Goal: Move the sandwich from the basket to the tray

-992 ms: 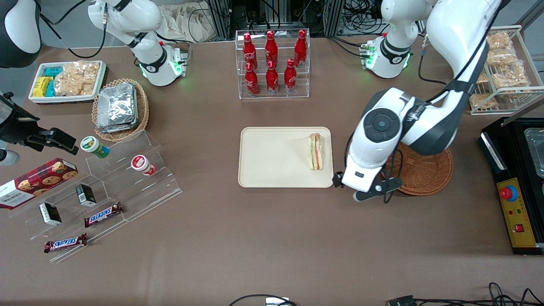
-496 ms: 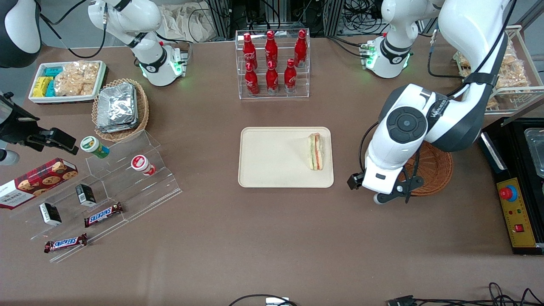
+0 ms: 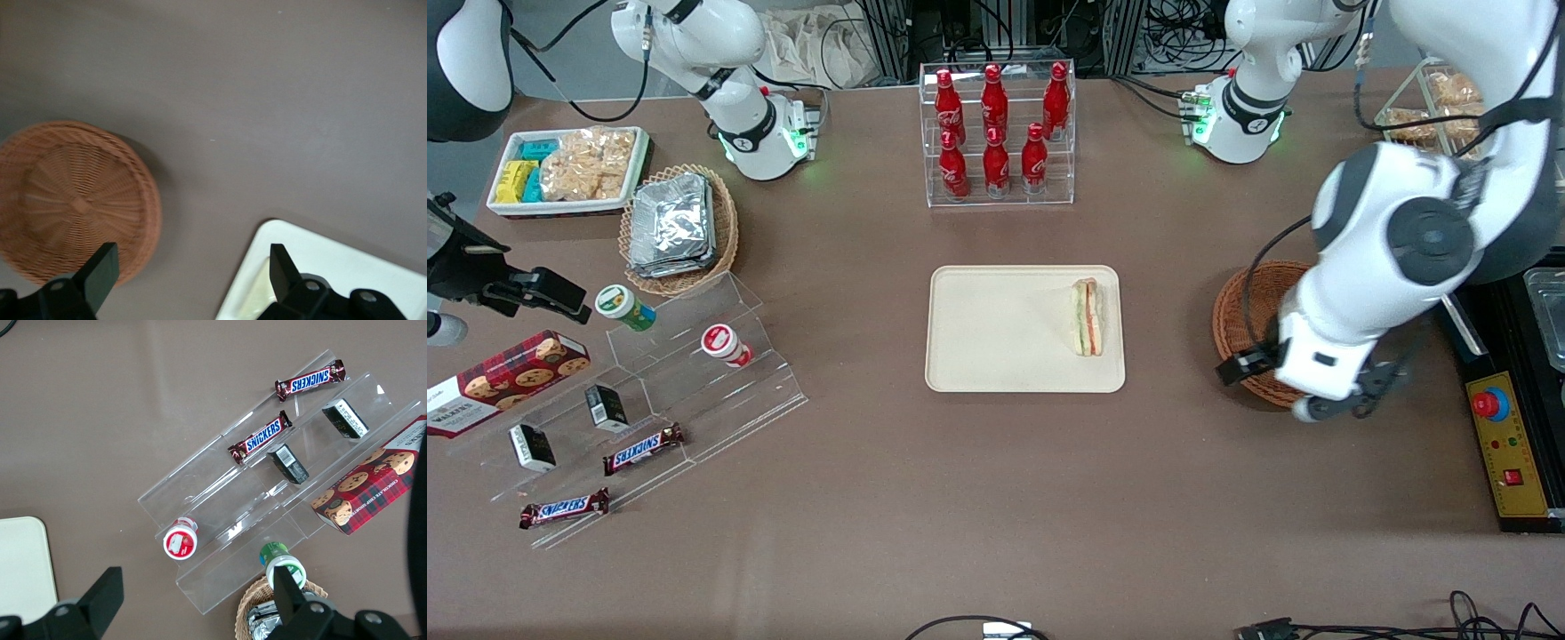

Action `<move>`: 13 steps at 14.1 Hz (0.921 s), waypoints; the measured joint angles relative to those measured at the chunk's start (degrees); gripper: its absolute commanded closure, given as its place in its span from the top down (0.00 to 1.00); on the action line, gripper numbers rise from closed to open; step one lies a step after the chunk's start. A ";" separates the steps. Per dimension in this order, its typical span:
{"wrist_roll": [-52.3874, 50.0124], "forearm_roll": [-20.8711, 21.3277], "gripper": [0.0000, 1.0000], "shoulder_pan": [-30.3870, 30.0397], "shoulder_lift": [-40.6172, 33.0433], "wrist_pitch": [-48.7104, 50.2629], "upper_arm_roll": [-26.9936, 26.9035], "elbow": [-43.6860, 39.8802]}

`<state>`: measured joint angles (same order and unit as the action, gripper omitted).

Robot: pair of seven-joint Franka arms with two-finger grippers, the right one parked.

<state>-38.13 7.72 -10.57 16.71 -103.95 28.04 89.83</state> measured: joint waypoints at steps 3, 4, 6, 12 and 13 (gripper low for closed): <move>8.66 -3.44 1.00 0.17 -4.20 2.04 -4.85 0.72; 10.53 -4.21 1.00 0.32 -5.68 2.51 -6.63 1.13; 14.26 -4.88 1.00 0.42 -8.41 4.10 -9.30 1.59; 28.02 -7.08 1.00 0.49 -15.45 8.35 -12.77 2.26; 30.57 -7.54 1.00 0.48 -16.66 8.57 -13.15 2.66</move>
<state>-7.56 0.18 -10.08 0.05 -95.38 14.89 92.49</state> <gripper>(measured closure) 0.000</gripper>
